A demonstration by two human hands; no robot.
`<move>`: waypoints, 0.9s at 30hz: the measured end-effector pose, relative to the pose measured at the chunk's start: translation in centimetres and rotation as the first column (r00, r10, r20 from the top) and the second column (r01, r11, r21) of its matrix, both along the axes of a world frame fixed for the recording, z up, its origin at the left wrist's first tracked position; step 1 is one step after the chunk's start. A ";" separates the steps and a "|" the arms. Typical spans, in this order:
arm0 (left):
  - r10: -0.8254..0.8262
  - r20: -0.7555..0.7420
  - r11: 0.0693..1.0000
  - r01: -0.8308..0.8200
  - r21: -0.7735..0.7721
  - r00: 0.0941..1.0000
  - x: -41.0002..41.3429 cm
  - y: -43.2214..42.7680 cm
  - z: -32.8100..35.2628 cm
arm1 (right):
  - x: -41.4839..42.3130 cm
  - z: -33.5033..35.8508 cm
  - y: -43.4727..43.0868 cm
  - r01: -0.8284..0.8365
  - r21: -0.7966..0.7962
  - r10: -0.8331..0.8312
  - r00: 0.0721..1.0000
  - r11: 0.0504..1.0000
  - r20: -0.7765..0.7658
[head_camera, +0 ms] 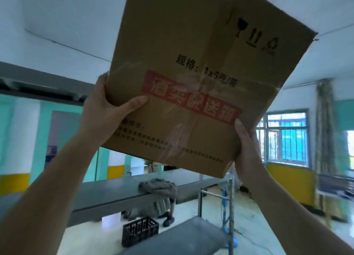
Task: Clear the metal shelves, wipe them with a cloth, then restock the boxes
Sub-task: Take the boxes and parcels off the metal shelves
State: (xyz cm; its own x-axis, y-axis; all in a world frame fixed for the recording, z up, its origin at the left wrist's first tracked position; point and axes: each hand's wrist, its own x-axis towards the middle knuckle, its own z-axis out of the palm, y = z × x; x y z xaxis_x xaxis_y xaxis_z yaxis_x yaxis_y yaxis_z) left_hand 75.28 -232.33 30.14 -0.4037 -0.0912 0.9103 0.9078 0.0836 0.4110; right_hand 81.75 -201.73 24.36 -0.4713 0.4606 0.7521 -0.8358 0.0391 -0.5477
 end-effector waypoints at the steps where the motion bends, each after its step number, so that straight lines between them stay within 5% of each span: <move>1: -0.041 0.019 0.999 0.041 0.006 0.999 0.9 1.1 -1.3 | 2.3 -1.4 0.6 0.042 -0.036 -0.041 0.999 0.998 0.017; 7: -0.305 0.143 0.948 0.314 -0.047 0.942 7.4 9.1 -9.9 | 16.5 -10.7 4.0 0.320 -0.223 -0.298 0.946 0.921 0.126; 13: -0.521 0.354 0.789 0.597 -0.148 0.776 11.8 17.6 -18.8 | 28.3 -20.1 6.1 0.584 -0.288 -0.477 0.800 0.759 0.364; 19: -0.541 0.616 0.604 0.774 -0.189 0.573 15.4 22.2 -31.8 | 36.1 -32.4 5.4 0.840 -0.268 -0.531 0.513 0.472 0.674; 27: -0.384 0.838 0.384 0.892 -0.238 0.389 15.2 22.8 -46.8 | 39.1 -43.7 -0.2 0.940 -0.226 -0.372 0.311 0.255 0.875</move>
